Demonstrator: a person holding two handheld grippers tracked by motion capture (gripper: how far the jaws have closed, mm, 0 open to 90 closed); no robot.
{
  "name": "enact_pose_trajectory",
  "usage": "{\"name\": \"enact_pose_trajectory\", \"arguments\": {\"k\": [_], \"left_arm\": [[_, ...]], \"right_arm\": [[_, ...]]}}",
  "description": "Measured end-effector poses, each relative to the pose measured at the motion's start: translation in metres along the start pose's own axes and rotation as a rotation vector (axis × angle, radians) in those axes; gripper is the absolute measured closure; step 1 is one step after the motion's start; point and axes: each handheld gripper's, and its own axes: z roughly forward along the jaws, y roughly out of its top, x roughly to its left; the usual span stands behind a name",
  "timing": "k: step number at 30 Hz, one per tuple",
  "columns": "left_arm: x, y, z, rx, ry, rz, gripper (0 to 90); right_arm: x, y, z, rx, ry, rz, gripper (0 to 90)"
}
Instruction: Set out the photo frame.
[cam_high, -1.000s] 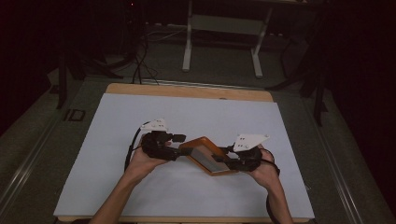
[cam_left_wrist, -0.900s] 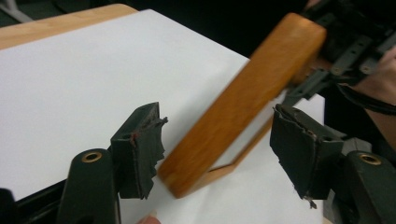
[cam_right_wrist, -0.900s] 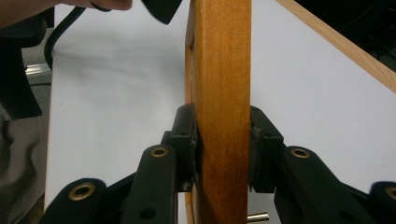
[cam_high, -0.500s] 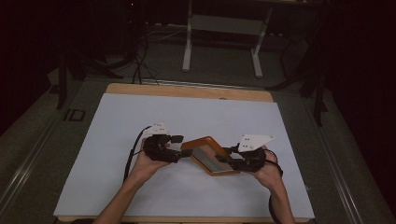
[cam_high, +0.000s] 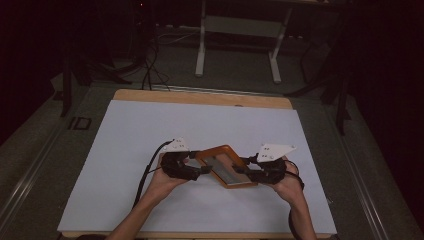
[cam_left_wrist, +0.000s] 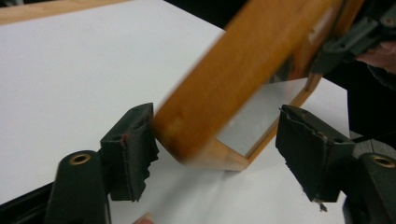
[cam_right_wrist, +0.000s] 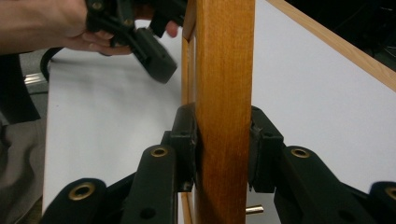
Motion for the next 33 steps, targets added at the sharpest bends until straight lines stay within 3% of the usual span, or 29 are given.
{"name": "enact_pose_trajectory", "arguments": {"k": [7, 12, 33], "left_arm": [[-0.002, -0.003, 0.006, 0.0, 0.001, -0.014, 32.7], [-0.001, -0.005, 0.01, -0.004, 0.003, -0.025, 31.3], [-0.01, -0.011, 0.038, 0.03, -0.011, 0.015, 35.3]], "right_arm": [[-0.005, -0.005, -0.005, 0.005, -0.03, 0.039, 68.2], [-0.004, -0.006, -0.005, 0.002, -0.024, 0.024, 68.2], [-0.003, -0.008, -0.009, 0.01, -0.006, 0.005, 68.2]]}}
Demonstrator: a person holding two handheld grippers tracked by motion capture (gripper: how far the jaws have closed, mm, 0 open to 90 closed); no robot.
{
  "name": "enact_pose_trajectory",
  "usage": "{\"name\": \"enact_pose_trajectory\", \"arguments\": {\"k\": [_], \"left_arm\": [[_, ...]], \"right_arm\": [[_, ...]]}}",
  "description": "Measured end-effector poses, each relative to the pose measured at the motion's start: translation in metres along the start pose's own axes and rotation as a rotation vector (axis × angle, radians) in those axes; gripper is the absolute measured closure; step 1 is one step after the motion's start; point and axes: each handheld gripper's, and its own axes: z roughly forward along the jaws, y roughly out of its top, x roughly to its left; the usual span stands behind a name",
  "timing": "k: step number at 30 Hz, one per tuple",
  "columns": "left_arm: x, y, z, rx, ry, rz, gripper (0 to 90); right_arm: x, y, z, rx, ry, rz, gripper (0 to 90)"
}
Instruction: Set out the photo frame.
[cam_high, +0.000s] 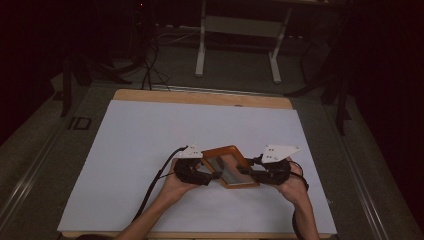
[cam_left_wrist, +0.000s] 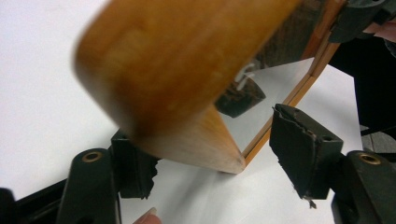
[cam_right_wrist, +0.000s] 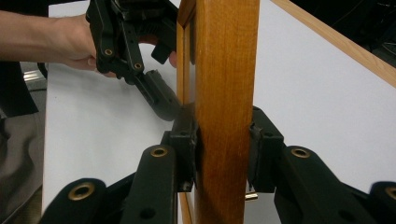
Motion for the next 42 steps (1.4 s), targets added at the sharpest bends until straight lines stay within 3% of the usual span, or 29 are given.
{"name": "enact_pose_trajectory", "arguments": {"k": [29, 42], "left_arm": [[-0.008, -0.002, 0.015, 0.024, -0.01, 0.011, 40.6], [-0.011, 0.0, 0.013, 0.012, -0.032, 0.001, 49.7]], "right_arm": [[-0.001, -0.004, -0.004, 0.003, 0.009, 0.003, 68.2], [-0.006, -0.009, -0.008, 0.012, 0.007, 0.02, 67.2]]}}
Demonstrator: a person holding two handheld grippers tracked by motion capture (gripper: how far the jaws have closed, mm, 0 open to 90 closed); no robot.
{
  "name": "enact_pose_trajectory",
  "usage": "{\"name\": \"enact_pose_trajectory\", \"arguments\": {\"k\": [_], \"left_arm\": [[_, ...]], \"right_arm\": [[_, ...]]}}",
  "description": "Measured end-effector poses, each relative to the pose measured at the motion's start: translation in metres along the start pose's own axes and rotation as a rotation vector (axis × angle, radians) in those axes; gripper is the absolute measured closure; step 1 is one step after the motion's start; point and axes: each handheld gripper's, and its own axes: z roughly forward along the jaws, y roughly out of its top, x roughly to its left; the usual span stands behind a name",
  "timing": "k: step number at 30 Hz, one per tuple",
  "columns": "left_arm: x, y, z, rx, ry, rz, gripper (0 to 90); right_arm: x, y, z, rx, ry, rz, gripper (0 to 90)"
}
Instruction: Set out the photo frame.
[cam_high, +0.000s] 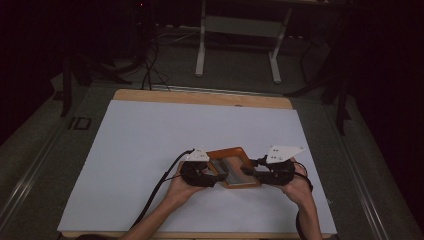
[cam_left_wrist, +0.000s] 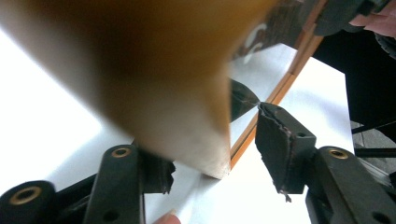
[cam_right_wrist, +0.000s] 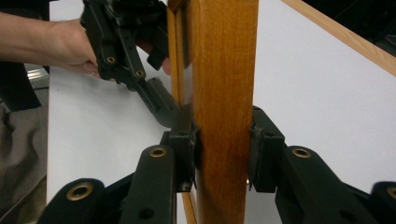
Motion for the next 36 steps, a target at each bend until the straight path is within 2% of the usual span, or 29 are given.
{"name": "enact_pose_trajectory", "arguments": {"k": [10, 25, 31, 36], "left_arm": [[-0.009, 0.003, -0.002, 0.001, -0.011, 0.055, 61.1], [-0.011, 0.007, -0.007, 0.016, -0.027, 0.054, 62.8], [-0.014, 0.011, -0.013, 0.013, -0.031, 0.076, 63.9], [-0.015, 0.015, -0.017, 0.029, -0.024, 0.112, 64.7]], "right_arm": [[-0.007, -0.007, -0.005, 0.028, 0.017, 0.036, 60.4], [-0.008, -0.008, -0.007, 0.014, 0.036, 0.044, 60.4], [-0.007, -0.007, -0.01, -0.003, 0.042, 0.044, 60.3], [-0.005, -0.005, -0.01, 0.0, 0.044, 0.031, 60.3]]}}
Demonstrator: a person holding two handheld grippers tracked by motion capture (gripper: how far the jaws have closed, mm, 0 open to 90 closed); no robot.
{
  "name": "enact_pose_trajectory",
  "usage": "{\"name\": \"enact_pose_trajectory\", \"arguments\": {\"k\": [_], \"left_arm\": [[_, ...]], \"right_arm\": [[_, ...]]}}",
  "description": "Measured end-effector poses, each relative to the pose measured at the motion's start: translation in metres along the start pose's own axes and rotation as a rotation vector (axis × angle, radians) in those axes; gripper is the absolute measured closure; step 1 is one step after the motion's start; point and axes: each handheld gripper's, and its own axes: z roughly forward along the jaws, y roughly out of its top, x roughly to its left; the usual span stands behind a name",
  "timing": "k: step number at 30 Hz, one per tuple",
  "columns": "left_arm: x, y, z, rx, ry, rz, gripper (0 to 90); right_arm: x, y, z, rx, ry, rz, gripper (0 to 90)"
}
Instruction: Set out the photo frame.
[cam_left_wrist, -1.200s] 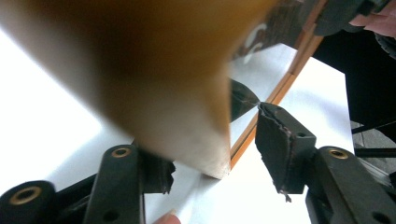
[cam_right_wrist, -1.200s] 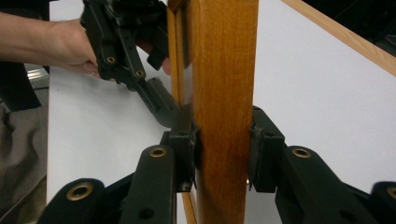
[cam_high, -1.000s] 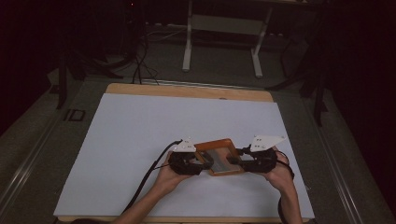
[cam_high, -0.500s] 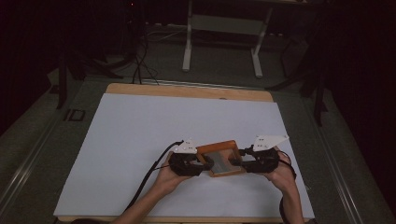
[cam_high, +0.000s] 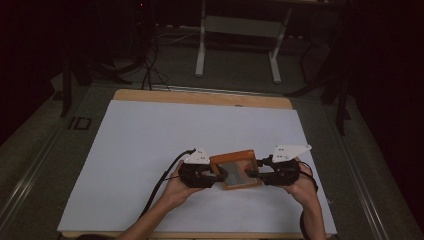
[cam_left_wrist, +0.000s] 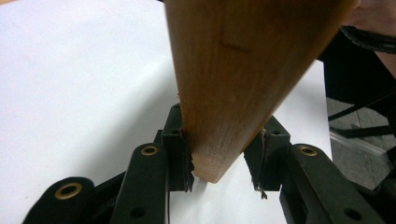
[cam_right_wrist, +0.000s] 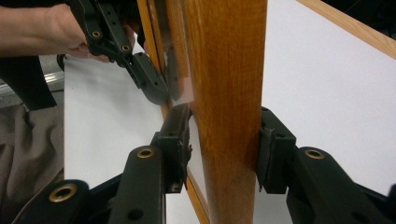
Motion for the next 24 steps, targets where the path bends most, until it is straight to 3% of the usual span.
{"name": "enact_pose_trajectory", "arguments": {"k": [5, 14, 24], "left_arm": [[-0.002, 0.005, -0.006, 0.016, 0.012, 0.039, 65.6], [0.0, 0.008, -0.014, 0.037, -0.01, 0.068, 68.0], [0.003, 0.01, -0.022, 0.062, -0.007, 0.094, 68.5]], "right_arm": [[0.001, 0.001, 0.001, -0.01, 0.007, -0.007, 60.1], [-0.001, 0.0, 0.003, -0.036, 0.028, 0.002, 59.5], [-0.001, 0.001, 0.011, -0.04, 0.046, 0.008, 60.0]]}}
